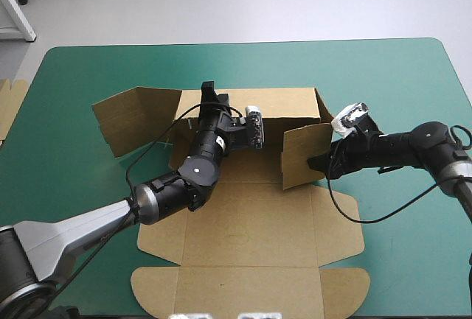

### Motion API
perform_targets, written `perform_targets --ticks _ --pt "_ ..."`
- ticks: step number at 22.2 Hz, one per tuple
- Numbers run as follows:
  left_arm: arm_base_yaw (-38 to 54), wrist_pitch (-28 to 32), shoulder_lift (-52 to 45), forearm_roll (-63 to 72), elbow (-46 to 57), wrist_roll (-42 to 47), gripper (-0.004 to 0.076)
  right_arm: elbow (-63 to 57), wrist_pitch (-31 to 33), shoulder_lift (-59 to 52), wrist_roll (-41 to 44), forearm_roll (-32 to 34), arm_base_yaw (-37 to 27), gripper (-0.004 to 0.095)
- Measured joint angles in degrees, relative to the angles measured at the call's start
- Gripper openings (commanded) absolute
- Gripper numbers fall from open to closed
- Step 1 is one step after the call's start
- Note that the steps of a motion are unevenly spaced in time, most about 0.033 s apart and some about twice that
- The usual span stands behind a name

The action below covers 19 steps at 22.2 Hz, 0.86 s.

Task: Fold the box

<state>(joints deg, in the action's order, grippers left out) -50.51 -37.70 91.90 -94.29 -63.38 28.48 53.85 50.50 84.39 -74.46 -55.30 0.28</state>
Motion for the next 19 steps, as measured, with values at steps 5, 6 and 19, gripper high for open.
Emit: perform_targets --ticks 5,6,19 --pt "0.0 0.0 0.0 0.0 0.0 0.0 -0.001 -0.04 -3.22 0.0 5.07 -1.55 5.65 0.0552" --pt "0.0 -0.28 0.0 0.05 0.0 0.0 -0.001 -0.04 -3.43 0.0 5.64 -1.75 6.23 0.0532" --pt "0.05 -1.95 0.0 -0.19 -0.07 0.19 -0.001 -0.17 -7.65 -3.78 9.01 -3.06 6.86 0.0488"
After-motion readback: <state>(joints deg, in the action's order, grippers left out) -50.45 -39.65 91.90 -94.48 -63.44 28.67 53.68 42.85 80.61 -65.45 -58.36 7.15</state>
